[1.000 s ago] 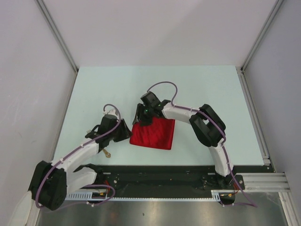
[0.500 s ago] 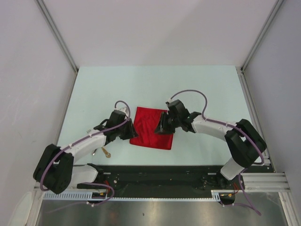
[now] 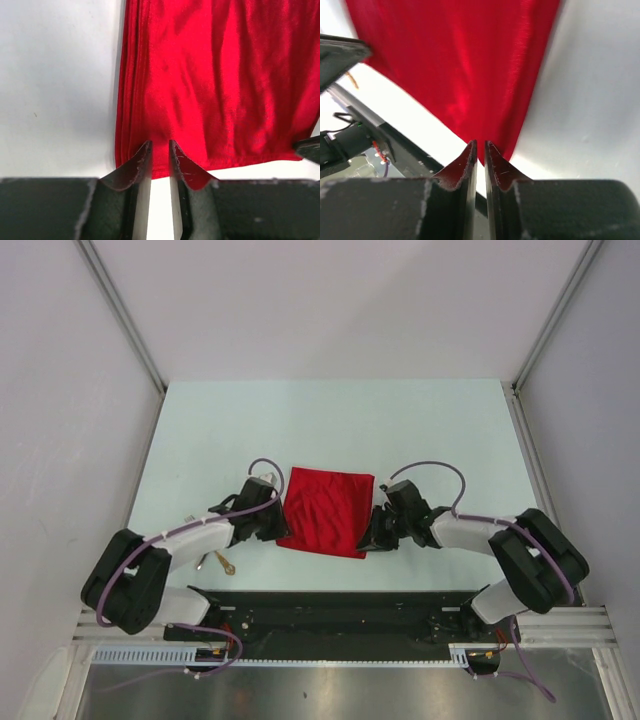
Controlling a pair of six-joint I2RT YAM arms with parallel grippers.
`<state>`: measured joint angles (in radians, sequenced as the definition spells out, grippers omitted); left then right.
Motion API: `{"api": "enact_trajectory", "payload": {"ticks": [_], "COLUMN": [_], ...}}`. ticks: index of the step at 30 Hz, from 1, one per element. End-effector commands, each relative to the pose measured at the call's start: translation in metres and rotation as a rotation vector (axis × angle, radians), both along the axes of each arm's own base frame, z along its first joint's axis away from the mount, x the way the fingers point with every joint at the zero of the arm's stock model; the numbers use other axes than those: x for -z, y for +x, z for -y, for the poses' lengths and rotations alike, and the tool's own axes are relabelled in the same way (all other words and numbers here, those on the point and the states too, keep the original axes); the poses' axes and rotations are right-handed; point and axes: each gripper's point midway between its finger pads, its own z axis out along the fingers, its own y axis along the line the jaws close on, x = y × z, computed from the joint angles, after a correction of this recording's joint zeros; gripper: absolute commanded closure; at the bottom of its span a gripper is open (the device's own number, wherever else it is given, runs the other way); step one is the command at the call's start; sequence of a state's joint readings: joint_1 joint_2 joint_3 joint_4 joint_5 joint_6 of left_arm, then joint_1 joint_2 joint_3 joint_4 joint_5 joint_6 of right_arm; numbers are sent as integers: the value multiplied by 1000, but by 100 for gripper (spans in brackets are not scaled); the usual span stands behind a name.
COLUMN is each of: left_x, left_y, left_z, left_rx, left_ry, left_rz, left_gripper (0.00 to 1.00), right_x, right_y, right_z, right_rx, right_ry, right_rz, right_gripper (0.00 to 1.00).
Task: Fold the napkin into a case and place the utensils inside
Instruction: Rotate the square-folded napkin at the center of the board.
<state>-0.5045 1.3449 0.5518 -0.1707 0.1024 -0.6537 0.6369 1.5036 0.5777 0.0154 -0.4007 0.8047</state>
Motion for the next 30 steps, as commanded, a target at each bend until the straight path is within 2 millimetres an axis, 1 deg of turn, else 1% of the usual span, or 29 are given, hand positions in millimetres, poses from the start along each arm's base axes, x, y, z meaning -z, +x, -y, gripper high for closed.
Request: {"api": "enact_trajectory", "payload": {"ticks": [1, 3, 5, 6, 7, 9, 11, 13, 15, 16, 17, 18, 19, 21, 22, 24, 25, 27, 28, 29, 30], "left_x": [-21, -43, -59, -64, -67, -73, -70, -66, -74, -79, -84, -89, -95, -102, -104, -112, -113, -119, -119, -119, -123], "left_y": [0, 3, 7, 7, 8, 12, 16, 17, 21, 22, 25, 26, 27, 28, 27, 27, 27, 25, 24, 22, 21], "left_z": [2, 13, 22, 26, 30, 37, 42, 46, 52, 54, 55, 55, 56, 54, 53, 52, 51, 53, 54, 54, 54], "left_rx": [30, 54, 60, 68, 72, 79, 79, 93, 104, 113, 110, 110, 118, 122, 124, 132, 134, 153, 157, 161, 165], "left_ry": [17, -44, -90, -106, -123, -154, -169, -173, -192, -204, -209, -214, -221, -220, -222, -228, -229, -252, -256, -262, -269], "left_rz": [66, 112, 135, 143, 143, 153, 145, 125, 138, 149, 164, 174, 185, 200, 202, 224, 222, 223, 223, 217, 224], "left_gripper": [74, 70, 69, 69, 69, 69, 69, 70, 70, 69, 69, 68, 68, 66, 65, 64, 64, 64, 64, 64, 64], "right_x": [-38, -41, -37, -23, -21, -6, -3, -6, -10, -22, -26, -26, -35, -39, -45, -45, -45, -46, -44, -51, -40], "right_y": [15, 14, 12, 4, 6, 0, 2, 8, 18, 28, 36, 41, 53, 64, 78, 95, 105, 126, 132, 145, 151], "right_z": [-2, 0, 0, 2, 1, 7, 9, 13, 22, 23, 28, 39, 42, 51, 56, 61, 66, 64, 64, 61, 61], "right_rx": [-11, -4, -2, -2, 2, 9, 18, 21, 45, 41, 58, 84, 86, 106, 131, 142, 157, 150, 149, 146, 142], "right_ry": [56, 71, 79, 71, 83, 67, 60, 41, 19, 22, 9, -19, -23, -38, -29, -23, -22, -17, -17, -2, -10], "right_rz": [137, 133, 122, 76, 81, 49, 63, 80, 92, 137, 160, 149, 189, 196, 211, 223, 228, 245, 247, 265, 249], "right_gripper": [85, 85, 85, 85, 86, 87, 88, 88, 87, 87, 86, 84, 79, 72, 67, 63, 55, 48, 44, 43, 43]}}
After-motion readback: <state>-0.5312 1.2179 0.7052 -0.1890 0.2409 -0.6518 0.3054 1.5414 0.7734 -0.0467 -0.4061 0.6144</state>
